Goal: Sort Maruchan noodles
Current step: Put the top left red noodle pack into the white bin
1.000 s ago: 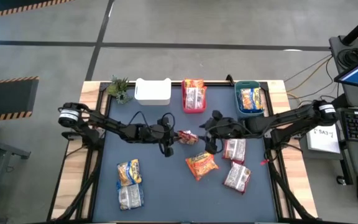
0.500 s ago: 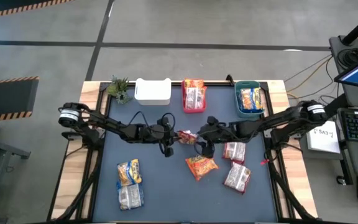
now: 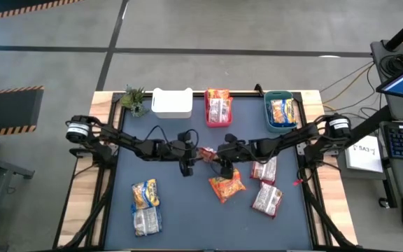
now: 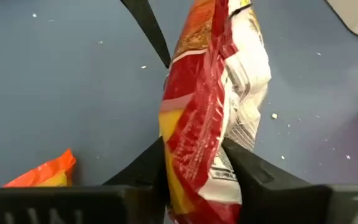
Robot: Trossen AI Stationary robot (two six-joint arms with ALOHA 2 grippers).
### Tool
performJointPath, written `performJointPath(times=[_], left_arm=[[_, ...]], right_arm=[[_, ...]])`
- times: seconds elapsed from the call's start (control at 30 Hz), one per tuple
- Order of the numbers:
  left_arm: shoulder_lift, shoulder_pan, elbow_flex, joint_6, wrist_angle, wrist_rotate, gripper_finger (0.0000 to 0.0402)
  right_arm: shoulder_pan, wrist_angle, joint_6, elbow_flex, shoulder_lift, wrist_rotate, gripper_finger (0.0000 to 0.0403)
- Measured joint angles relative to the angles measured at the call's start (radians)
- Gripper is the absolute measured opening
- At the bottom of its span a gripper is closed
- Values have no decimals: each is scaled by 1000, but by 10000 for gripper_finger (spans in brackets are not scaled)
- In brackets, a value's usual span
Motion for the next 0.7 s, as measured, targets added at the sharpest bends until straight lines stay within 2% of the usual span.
performJointPath(times=[0.2, 0.33, 0.4, 0.53, 0.7], left_arm=[[4, 28, -4, 19, 22, 0, 215], [8, 31, -48, 6, 163, 46, 242], [29, 32, -81, 4, 280, 82, 249], [97, 38, -122, -24, 414, 92, 251], [237, 44, -129, -41, 666, 141, 241]], right_arm=[[0, -12, -14, -2, -12, -3, 81], [0, -12, -11, -2, -12, -2, 89], [0, -11, -11, -2, -12, -2, 92], [0, -10, -11, -2, -12, -2, 91], [0, -9, -10, -2, -12, -2, 81]])
